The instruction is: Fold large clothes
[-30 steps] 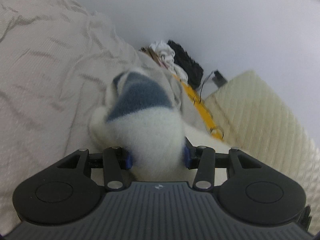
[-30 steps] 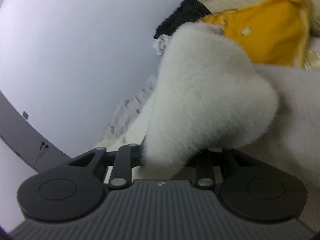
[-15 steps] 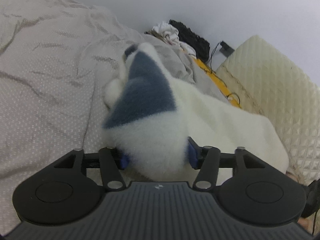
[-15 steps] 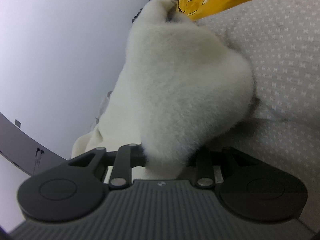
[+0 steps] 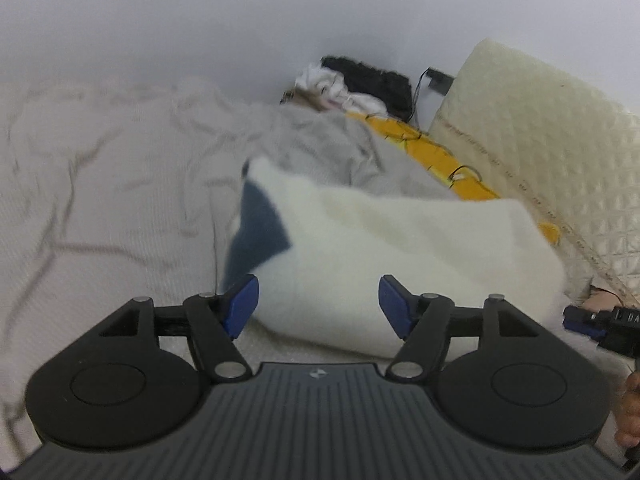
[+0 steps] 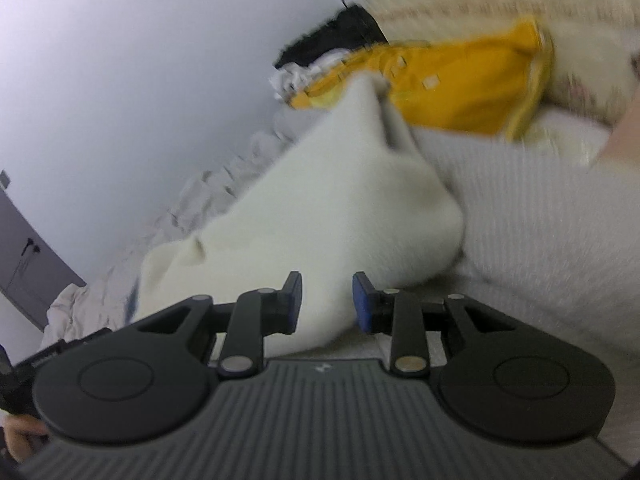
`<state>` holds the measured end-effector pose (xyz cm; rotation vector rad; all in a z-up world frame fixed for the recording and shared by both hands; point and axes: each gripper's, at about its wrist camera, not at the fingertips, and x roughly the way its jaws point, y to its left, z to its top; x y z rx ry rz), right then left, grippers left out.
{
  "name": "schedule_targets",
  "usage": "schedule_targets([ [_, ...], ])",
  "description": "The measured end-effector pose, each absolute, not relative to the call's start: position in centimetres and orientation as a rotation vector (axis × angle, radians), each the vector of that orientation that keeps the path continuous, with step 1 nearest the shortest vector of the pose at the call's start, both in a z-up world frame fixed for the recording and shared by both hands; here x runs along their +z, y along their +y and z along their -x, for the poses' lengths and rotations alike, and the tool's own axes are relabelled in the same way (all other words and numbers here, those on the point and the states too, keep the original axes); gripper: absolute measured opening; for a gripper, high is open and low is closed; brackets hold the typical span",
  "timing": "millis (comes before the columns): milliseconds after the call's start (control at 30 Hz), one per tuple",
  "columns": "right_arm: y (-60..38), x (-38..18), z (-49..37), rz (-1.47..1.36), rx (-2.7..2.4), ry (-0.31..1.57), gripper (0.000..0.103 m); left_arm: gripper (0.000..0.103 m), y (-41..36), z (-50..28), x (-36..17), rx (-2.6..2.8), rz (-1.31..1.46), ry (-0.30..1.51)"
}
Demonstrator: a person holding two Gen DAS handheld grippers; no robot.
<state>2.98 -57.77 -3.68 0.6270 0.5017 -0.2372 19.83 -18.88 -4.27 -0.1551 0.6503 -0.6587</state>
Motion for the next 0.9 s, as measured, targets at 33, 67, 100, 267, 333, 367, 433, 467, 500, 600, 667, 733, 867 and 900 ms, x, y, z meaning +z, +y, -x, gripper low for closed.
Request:
schedule_targets([
  [33, -57.4, -2.7, -2.5, -0.604, -0.237, 0.488, 0.032, 0.071, -18.8, -19.1, -3.3, -0.657, 0.143, 0.638],
  [67, -56.9, -1.4, -2.0, -0.578, -0.233, 0.47, 0.032, 0.071, -18.6, -18.4, -2.3, -0.658, 0.135, 0.626],
  [100, -56.4, -0.4, -1.7, -0.557, -0.228, 0.458, 0.032, 0.071, -18.4, -17.7, -1.4, -0.661, 0.128, 0.613],
  [267, -53.5, 4.0, 0.2, -0.454, -0.192, 0.393, 0.032, 0.071, -17.7, -14.0, 3.1, -0.666, 0.098, 0.555],
  [333, -52.2, 5.8, 1.2, -0.421, -0.182, 0.371, 0.032, 0.071, -17.4, -12.4, 4.7, -0.671, 0.085, 0.526],
  [367, -51.6, 6.6, 1.7, -0.404, -0.177, 0.36, 0.032, 0.071, -17.2, -11.8, 5.4, -0.674, 0.083, 0.518],
  [433, -50.5, 7.7, 2.6, -0.38, -0.169, 0.346, 0.032, 0.071, -16.7, -10.3, 6.5, -0.68, 0.083, 0.503],
  [467, -49.8, 8.3, 3.2, -0.37, -0.167, 0.341, 0.032, 0.071, -16.5, -9.6, 7.0, -0.683, 0.08, 0.496],
  [500, -49.3, 8.6, 3.6, -0.362, -0.165, 0.34, 0.032, 0.072, -16.3, -8.8, 7.5, -0.684, 0.075, 0.486],
  [600, -47.8, 9.2, 4.6, -0.338, -0.157, 0.342, 0.032, 0.074, -15.6, -6.6, 8.3, -0.693, 0.061, 0.457],
  [667, -47.0, 9.2, 5.2, -0.327, -0.156, 0.344, 0.032, 0.074, -15.1, -5.3, 8.8, -0.707, 0.064, 0.433],
  [733, -46.3, 9.3, 5.8, -0.318, -0.152, 0.347, 0.032, 0.074, -14.8, -4.0, 9.1, -0.713, 0.056, 0.418],
  [867, -45.0, 8.9, 7.0, -0.319, -0.142, 0.361, 0.032, 0.074, -14.4, -1.8, 9.1, -0.716, 0.036, 0.404],
  [900, -44.6, 8.7, 7.2, -0.314, -0.142, 0.366, 0.032, 0.074, -14.4, -1.4, 9.0, -0.713, 0.029, 0.401],
])
